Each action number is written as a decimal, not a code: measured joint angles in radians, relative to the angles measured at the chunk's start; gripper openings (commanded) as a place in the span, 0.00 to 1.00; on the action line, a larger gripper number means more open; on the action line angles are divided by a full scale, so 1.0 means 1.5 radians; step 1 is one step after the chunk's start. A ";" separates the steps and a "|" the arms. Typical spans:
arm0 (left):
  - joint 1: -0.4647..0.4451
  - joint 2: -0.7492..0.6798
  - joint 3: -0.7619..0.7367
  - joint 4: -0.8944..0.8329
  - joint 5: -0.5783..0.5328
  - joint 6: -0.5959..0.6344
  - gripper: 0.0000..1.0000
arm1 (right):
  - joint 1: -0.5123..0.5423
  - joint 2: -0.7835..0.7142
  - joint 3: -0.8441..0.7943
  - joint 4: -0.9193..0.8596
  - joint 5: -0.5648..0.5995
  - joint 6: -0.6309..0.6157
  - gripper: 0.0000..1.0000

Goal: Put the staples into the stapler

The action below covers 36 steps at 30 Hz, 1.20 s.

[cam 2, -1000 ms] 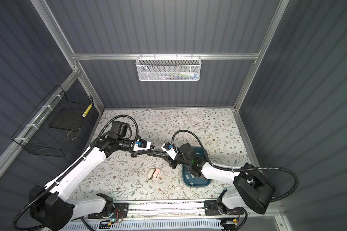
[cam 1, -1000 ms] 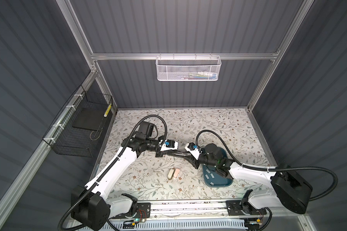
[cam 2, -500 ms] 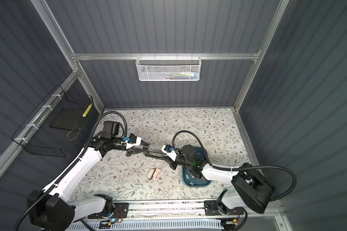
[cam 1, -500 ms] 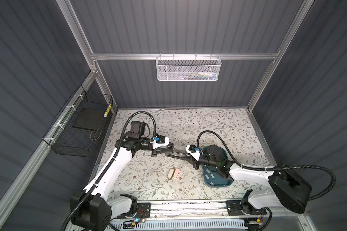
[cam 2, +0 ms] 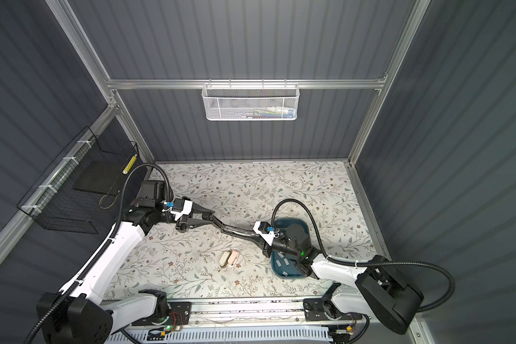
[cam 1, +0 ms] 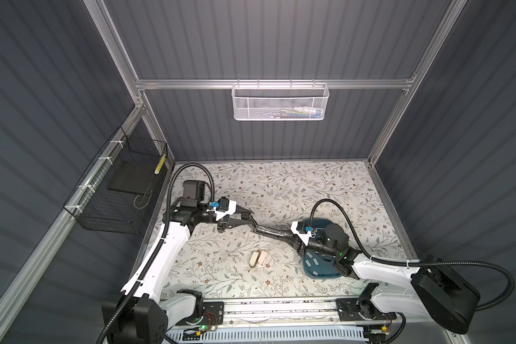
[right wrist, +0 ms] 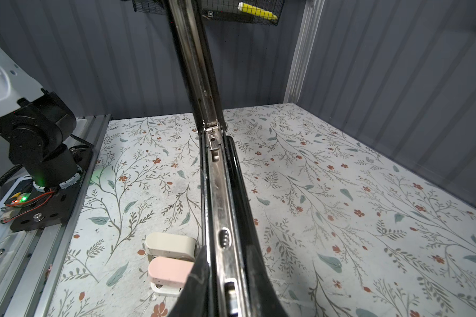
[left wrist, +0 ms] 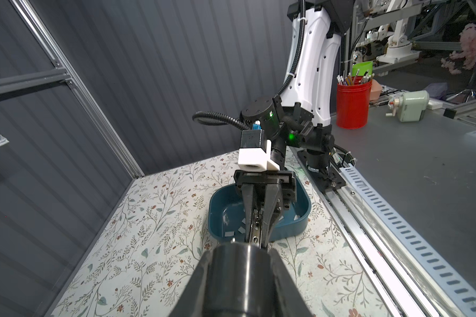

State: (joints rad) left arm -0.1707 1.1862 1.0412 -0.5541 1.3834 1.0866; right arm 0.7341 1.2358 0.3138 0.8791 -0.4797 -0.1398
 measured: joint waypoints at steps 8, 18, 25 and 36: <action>0.023 0.040 0.000 0.014 0.045 -0.019 0.00 | -0.010 -0.035 -0.052 0.051 -0.017 0.048 0.00; 0.027 0.043 0.000 0.018 -0.013 -0.033 0.17 | -0.017 -0.151 -0.096 0.005 -0.006 0.083 0.00; 0.028 0.043 -0.011 0.095 -0.109 -0.069 0.49 | -0.016 -0.198 -0.098 -0.054 -0.004 0.115 0.00; 0.045 0.042 -0.029 0.289 -0.432 -0.155 1.00 | -0.001 -0.216 -0.079 -0.085 -0.006 0.160 0.00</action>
State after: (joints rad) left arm -0.1032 1.2499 0.9974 -0.1204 0.7357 0.8547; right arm 0.7322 0.9115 0.1947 0.7509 -0.4885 0.1001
